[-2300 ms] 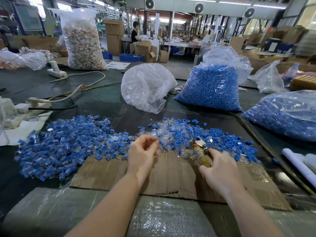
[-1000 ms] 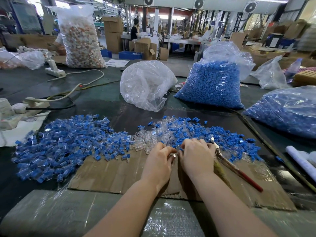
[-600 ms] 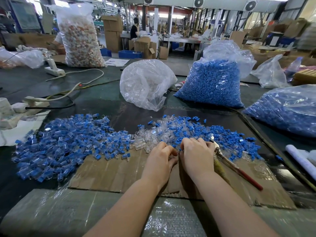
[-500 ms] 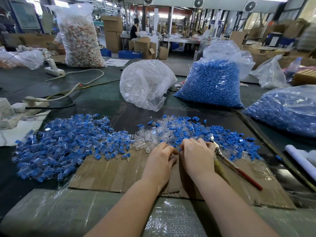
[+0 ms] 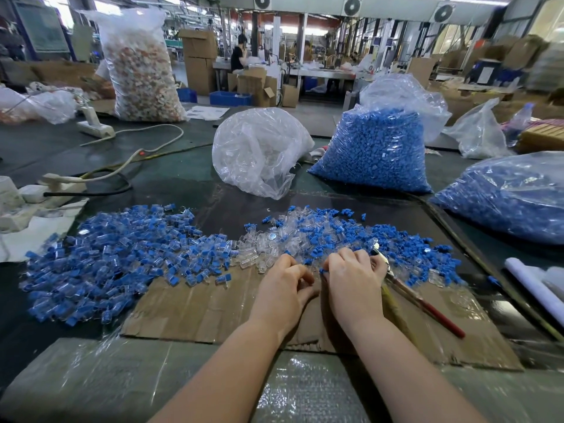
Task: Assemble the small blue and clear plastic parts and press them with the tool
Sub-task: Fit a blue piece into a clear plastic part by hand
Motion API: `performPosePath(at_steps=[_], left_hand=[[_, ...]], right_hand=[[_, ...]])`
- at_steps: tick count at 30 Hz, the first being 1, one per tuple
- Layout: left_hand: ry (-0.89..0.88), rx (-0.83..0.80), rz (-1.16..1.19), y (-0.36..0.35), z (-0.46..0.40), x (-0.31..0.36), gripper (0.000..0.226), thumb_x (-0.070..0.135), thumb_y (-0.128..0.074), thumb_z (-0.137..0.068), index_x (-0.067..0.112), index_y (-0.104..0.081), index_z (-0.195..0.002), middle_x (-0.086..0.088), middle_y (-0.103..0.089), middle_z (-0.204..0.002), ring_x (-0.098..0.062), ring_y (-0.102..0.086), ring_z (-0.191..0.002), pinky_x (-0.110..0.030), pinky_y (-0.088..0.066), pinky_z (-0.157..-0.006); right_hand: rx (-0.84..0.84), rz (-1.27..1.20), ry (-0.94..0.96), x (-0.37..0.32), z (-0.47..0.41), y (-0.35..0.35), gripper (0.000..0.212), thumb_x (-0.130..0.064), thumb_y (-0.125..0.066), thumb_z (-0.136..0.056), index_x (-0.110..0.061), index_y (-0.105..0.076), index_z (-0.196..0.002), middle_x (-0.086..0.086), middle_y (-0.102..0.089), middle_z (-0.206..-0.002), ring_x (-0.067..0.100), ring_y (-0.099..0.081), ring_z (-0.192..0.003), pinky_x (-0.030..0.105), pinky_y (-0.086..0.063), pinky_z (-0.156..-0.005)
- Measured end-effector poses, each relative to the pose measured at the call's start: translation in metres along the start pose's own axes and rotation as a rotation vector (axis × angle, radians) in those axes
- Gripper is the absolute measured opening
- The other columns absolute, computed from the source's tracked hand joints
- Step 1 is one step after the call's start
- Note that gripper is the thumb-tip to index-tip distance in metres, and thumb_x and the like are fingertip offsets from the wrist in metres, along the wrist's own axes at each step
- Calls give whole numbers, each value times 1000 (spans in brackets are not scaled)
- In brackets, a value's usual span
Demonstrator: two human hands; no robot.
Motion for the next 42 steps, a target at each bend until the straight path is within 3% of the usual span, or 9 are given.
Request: performPosePath(at_steps=[8,15,20,22,25,30,34,40,42], left_hand=[[-4,66,64,6,2,4,29,22,-60,-88,12,-65,-115,9,-44,-87,-7,-52,-82,-3,-36,-73],[22,68,103,9,1,3,10,18,-62,-88,13,-64,-95,14,-46,-85,-3,-49,-79,-2,-37,-70],[63,132,60,16,2,-2,12,15,-64,-86,19,-69,-96,15,-54,-86,-4,-49,-89,-5,-33,-74],[79,139,78,18,2,-4,19,13,-63,-87,20,-68,-104,17,-54,-87,-5,-51,-92,-8,-33,-76],[92,124,109,16,3,-5,23,14,-60,-89,19,-67,-111,19,-51,-83,1,-50,-79,-2,-35,-71],[159,99,246,15,2,-7,14,8,-57,-90,17,-67,-91,10,-52,-87,-2,-56,-77,-3,-43,-68],[156,94,180,16,2,-6,15,12,-55,-91,25,-59,-84,17,-48,-85,4,-50,-76,2,-35,-68],[157,43,213,13,2,-8,15,12,-54,-93,24,-63,-95,8,-58,-93,-9,-58,-87,-24,-50,-81],[135,26,200,12,2,-7,18,13,-53,-93,28,-63,-96,9,-58,-96,1,-56,-85,-16,-48,-79]], right_hand=[[38,-23,-5,3,6,3,15,-20,-39,-97,-27,-53,-96,-9,-57,-100,17,-44,-105,38,-16,-100],[62,-25,-14,1,7,7,12,-17,-44,-95,-24,-54,-96,-6,-54,-104,19,-43,-106,42,-18,-103],[275,-276,-4,-2,19,20,14,-4,-61,-84,-17,-59,-78,-3,-61,-69,23,-55,-73,36,-33,-81],[275,-385,-13,0,24,17,9,-8,-63,-85,-16,-62,-82,-2,-62,-72,22,-55,-75,33,-31,-77],[213,-520,-9,2,30,8,10,-12,-59,-89,-16,-66,-93,-2,-67,-87,21,-54,-88,33,-33,-81],[261,-605,-6,3,37,10,11,-8,-62,-87,-14,-69,-93,-2,-68,-87,20,-55,-86,38,-43,-83],[285,-640,-8,4,38,10,9,-8,-64,-86,-13,-69,-92,-3,-68,-85,16,-53,-81,37,-46,-80],[299,-646,25,3,39,9,9,-9,-65,-85,-16,-69,-90,-5,-68,-85,14,-53,-81,33,-47,-77],[286,-639,31,2,39,8,8,-11,-65,-85,-17,-68,-90,-5,-68,-85,15,-54,-82,34,-46,-77]])
Point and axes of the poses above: each hand's wrist, its own z-axis away from the middle knuckle, its own y-axis out of the back of the hand, x = y × z, the point moved 6 cm from there along -z, towards the middle knuckle
